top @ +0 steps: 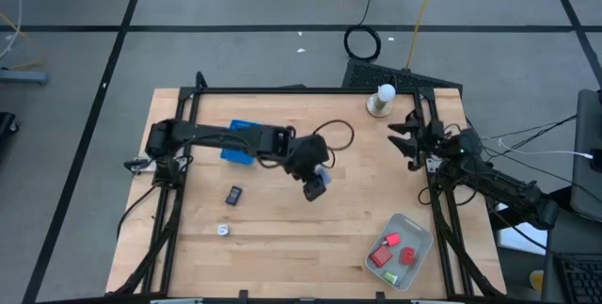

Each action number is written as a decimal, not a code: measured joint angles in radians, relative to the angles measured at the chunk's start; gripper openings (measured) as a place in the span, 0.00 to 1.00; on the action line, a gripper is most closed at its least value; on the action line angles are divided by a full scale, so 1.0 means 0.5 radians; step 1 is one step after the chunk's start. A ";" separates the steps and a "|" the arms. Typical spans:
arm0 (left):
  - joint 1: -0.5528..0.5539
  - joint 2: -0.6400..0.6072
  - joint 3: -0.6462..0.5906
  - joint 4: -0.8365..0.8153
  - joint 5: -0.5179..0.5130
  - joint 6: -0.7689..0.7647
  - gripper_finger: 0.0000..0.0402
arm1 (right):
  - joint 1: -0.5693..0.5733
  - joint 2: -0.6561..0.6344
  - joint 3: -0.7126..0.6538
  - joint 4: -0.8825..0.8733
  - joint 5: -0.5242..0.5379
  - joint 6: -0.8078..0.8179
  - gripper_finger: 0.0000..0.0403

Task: Pick & Place Office items
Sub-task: Put the blue charger adapter into the white bin

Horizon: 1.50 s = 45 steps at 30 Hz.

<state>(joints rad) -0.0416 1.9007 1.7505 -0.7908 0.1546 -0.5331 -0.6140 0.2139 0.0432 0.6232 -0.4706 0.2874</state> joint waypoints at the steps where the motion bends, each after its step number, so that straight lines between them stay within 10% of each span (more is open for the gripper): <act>1: 0.024 0.000 0.007 0.001 0.089 -0.012 0.52 | -0.001 0.003 0.011 -0.021 0.006 -0.011 0.40; 10: 0.200 0.000 0.013 0.003 0.817 -0.121 0.52 | -0.001 0.297 0.349 -0.543 -0.167 -0.496 0.45; 24: 0.436 0.001 0.014 0.021 1.626 0.064 0.52 | 0.054 0.975 0.800 -0.544 -0.219 -0.146 0.72; 45: 0.641 0.157 0.015 0.636 2.202 -0.216 0.52 | 0.408 1.015 0.816 -0.305 -0.122 -0.039 0.79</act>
<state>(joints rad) 0.2791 1.9792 1.7580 -0.4729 1.2557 -0.6409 -0.4099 0.7216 0.4513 0.4709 -0.5316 0.2680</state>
